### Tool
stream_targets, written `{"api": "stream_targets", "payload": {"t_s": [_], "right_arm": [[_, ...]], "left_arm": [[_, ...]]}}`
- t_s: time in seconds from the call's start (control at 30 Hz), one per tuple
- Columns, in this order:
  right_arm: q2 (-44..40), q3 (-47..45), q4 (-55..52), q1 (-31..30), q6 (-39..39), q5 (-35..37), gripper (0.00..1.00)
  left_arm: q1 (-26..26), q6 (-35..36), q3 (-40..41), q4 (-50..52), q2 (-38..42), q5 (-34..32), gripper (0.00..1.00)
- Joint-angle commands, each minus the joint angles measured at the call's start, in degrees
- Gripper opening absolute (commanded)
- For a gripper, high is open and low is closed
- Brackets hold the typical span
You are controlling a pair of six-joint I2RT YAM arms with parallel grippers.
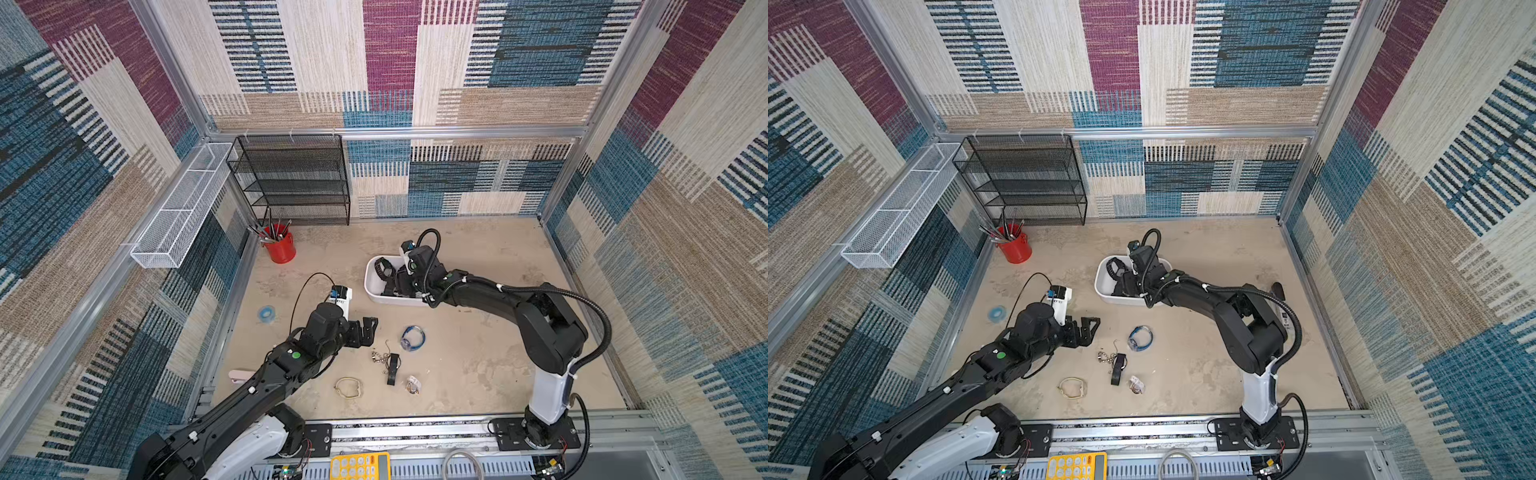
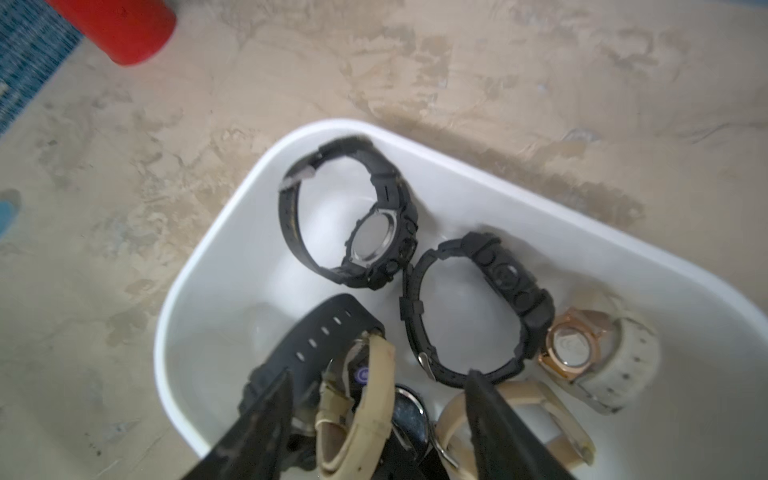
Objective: Put the watch into the storage box
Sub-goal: Place the watch in the storage box.
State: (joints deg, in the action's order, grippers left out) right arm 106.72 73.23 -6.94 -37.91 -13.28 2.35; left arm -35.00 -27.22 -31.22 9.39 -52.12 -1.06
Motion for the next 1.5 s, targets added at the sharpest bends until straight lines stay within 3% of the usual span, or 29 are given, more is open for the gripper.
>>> {"api": "stream_targets", "payload": {"t_s": [0.0, 0.17, 0.37, 0.67, 1.0, 1.23, 1.47], "right_arm": [[-3.5, -1.6, 2.2, -0.1, -0.3, 1.1, 0.81], [-11.2, -9.7, 4.8, -0.1, -0.3, -1.6, 1.0], [-22.9, -23.6, 11.9, -0.1, -0.3, -5.2, 1.0], [-29.8, -29.2, 14.4, -0.1, -0.3, -5.4, 1.0], [-29.4, -28.9, 14.5, -0.1, 0.1, -4.1, 1.0], [-29.0, -28.2, 14.4, 0.0, 0.3, -3.7, 1.0], [-29.0, -28.0, 14.7, 0.0, 0.0, -3.5, 1.0]], "left_arm": [[0.0, -0.5, -0.4, -0.4, -0.5, -0.3, 0.99], [0.0, -0.8, -1.1, -0.6, -2.1, 0.0, 0.99], [0.0, -0.9, -1.1, -2.3, -4.4, 0.0, 0.99], [0.0, -1.7, -2.1, -0.4, -5.8, 0.8, 0.98], [0.0, -8.8, -3.6, 23.0, 3.7, -2.8, 0.92], [-0.6, -18.7, -4.8, 39.1, 7.4, 0.3, 0.76], [-4.0, -27.5, -2.2, 45.9, 14.0, -0.8, 0.65]]}}
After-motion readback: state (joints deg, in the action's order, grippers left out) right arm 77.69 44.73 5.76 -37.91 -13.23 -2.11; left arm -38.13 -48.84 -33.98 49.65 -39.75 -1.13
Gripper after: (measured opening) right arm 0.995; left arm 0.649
